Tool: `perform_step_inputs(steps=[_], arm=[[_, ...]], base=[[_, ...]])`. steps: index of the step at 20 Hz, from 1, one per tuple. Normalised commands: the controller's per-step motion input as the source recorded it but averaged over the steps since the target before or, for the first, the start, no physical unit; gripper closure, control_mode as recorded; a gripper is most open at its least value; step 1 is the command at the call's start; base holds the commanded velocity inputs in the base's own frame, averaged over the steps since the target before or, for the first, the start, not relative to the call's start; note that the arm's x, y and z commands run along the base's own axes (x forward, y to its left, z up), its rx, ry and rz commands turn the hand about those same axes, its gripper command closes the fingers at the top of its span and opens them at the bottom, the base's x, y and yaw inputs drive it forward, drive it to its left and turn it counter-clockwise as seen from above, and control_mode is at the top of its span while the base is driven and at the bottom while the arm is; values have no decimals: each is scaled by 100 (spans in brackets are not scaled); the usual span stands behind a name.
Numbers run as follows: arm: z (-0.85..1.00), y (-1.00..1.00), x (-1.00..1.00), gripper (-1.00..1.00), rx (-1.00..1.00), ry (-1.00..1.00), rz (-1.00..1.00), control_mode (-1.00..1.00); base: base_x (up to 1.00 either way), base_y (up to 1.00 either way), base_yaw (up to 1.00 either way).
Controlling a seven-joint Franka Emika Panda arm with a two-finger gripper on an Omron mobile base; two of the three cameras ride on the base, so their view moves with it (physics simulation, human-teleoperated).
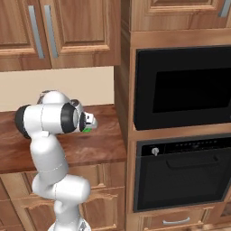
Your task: Clear the mugs and bowl far away from the sink.
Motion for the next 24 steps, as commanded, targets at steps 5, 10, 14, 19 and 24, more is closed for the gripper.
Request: perform_step_inputs(steps=[5,10,14,19,24], arm=[[1,0,0,-100,0,0,0,-100],[24,0,-14,-100,0,-2,-2,-100],[68,0,-46,-100,0,-6,-8,-100],[70,-5,-74,-100,6,-1,-9,-100],[86,-26,-93,-100,25,5,-14,-100]], base=[[0,0,0],[0,0,0],[0,0,0],[0,0,0],[0,0,0]])
